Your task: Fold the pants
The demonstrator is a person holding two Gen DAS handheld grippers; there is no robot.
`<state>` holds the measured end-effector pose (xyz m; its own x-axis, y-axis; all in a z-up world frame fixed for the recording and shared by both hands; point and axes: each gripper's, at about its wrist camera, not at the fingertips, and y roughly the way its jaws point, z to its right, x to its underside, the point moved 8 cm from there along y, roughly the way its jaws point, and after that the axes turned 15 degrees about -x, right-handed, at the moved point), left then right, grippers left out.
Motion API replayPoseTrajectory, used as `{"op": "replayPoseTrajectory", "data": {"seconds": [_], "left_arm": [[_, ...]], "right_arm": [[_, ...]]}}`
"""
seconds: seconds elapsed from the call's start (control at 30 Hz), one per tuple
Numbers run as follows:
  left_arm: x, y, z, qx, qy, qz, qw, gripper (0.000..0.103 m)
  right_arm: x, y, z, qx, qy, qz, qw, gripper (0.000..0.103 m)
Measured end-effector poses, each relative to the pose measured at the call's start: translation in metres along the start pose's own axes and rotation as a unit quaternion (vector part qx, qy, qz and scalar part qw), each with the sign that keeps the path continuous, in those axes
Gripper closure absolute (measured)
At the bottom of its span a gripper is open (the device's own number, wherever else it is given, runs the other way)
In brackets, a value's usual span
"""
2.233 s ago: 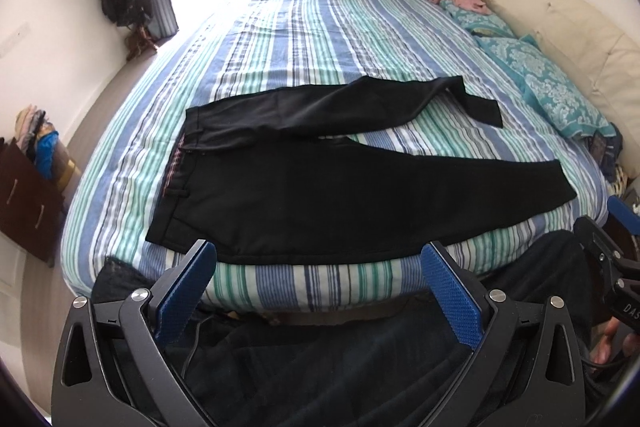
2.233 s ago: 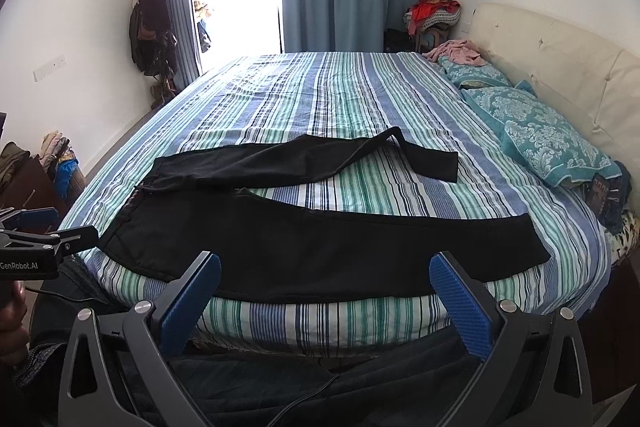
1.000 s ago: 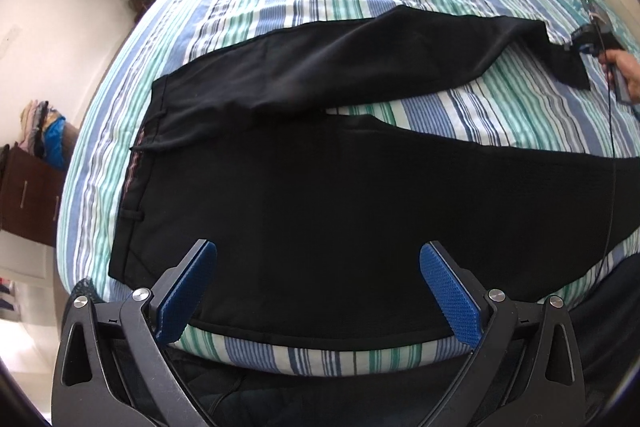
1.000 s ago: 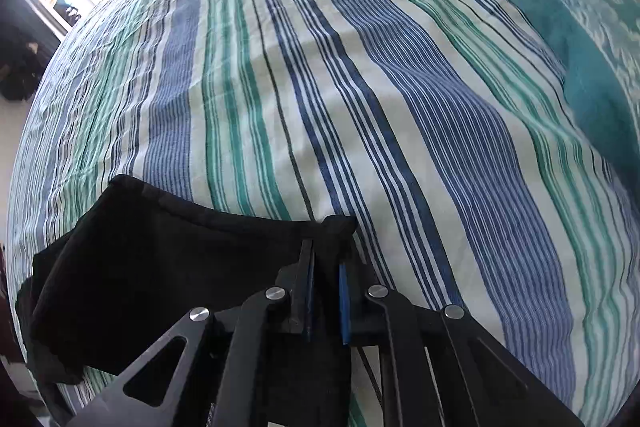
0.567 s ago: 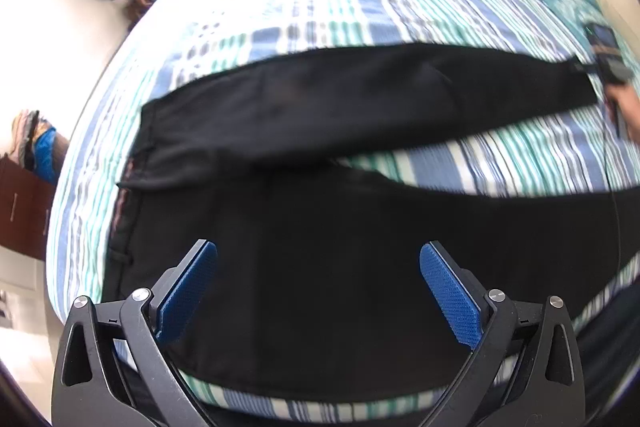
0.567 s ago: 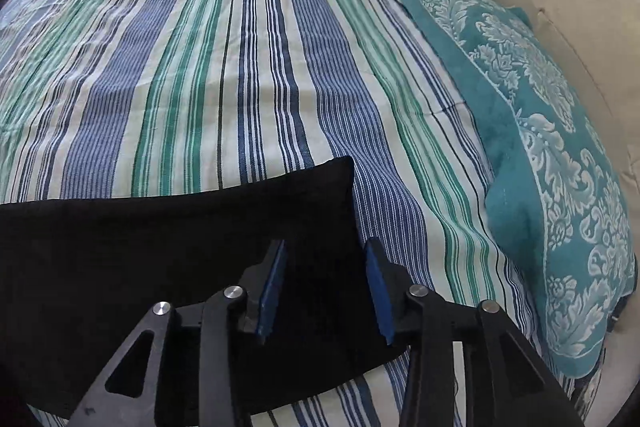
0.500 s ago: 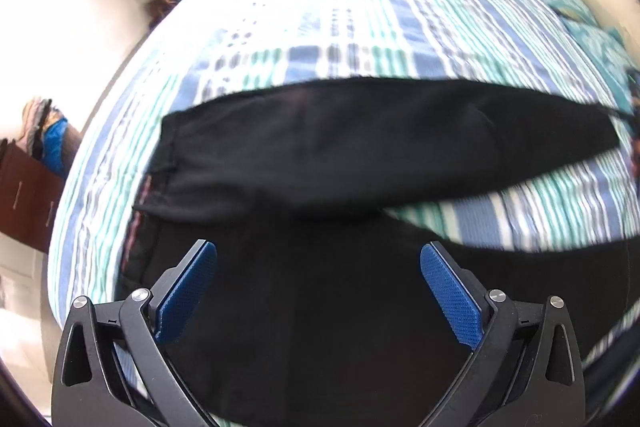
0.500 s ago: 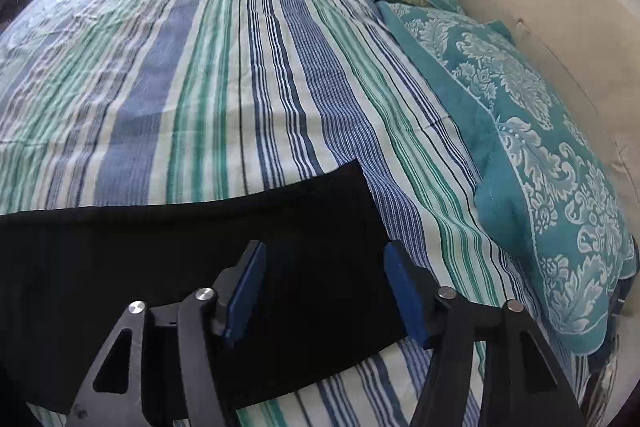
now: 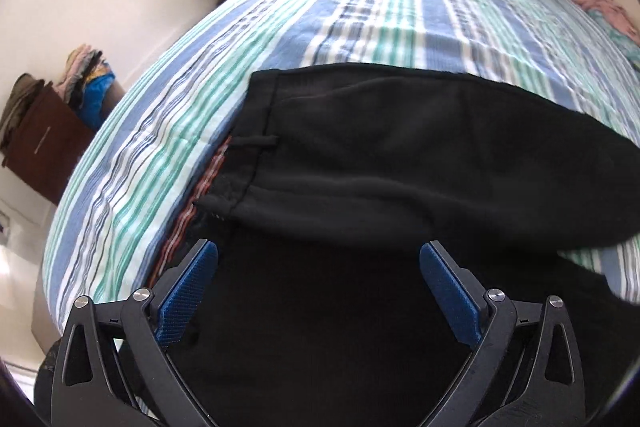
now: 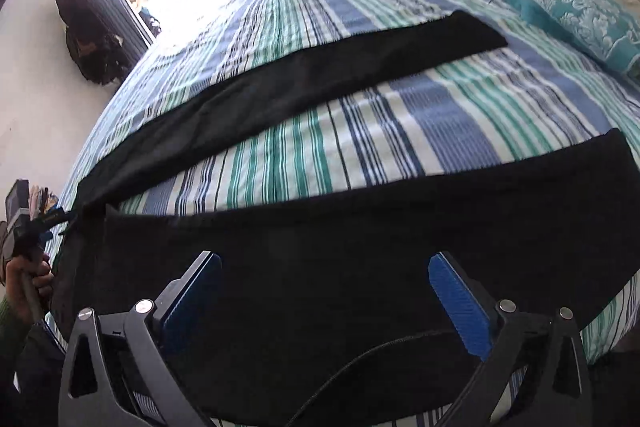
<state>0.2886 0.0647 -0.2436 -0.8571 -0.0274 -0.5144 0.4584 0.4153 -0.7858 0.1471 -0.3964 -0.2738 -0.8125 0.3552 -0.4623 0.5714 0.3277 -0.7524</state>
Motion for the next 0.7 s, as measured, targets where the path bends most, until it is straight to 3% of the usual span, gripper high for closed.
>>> {"op": "replayPoseTrajectory", "data": {"seconds": [0.1, 0.17, 0.2, 0.27, 0.37, 0.43, 0.47, 0.6, 0.7], "left_arm": [[0.043, -0.025, 0.025, 0.025, 0.044, 0.014, 0.9986, 0.001], [0.072, -0.022, 0.03, 0.017, 0.048, 0.001, 0.9987, 0.0], [0.082, -0.022, 0.031, 0.023, 0.033, 0.0, 0.9992, 0.0], [0.09, -0.025, 0.02, 0.039, -0.008, 0.028, 0.9988, 0.0], [0.088, -0.026, 0.02, 0.041, 0.013, 0.021, 0.9989, 0.0], [0.088, -0.031, 0.013, 0.04, 0.008, 0.009, 0.9991, 0.0], [0.091, -0.037, 0.011, 0.043, 0.004, 0.011, 0.999, 0.001], [0.115, -0.051, 0.021, 0.055, 0.043, 0.028, 0.9972, 0.001], [0.124, -0.05, 0.033, 0.041, 0.064, 0.035, 0.9965, 0.0]], "right_arm": [[0.005, -0.002, 0.036, 0.02, 0.017, 0.001, 1.0, 0.001], [0.003, -0.012, 0.095, 0.086, 0.052, -0.002, 0.995, 0.001], [0.001, -0.027, 0.133, 0.117, 0.088, 0.016, 0.989, 0.001], [-0.002, -0.066, 0.189, 0.128, 0.172, 0.093, 0.972, 0.001], [0.0, -0.106, 0.227, 0.148, 0.237, 0.159, 0.947, 0.005], [0.001, -0.116, 0.218, 0.149, 0.242, 0.181, 0.942, 0.005], [-0.002, -0.118, 0.206, 0.145, 0.231, 0.182, 0.945, 0.005], [-0.01, -0.088, 0.11, 0.067, 0.137, 0.147, 0.977, 0.005], [0.005, -0.044, 0.02, -0.007, 0.066, 0.088, 0.994, 0.005]]}}
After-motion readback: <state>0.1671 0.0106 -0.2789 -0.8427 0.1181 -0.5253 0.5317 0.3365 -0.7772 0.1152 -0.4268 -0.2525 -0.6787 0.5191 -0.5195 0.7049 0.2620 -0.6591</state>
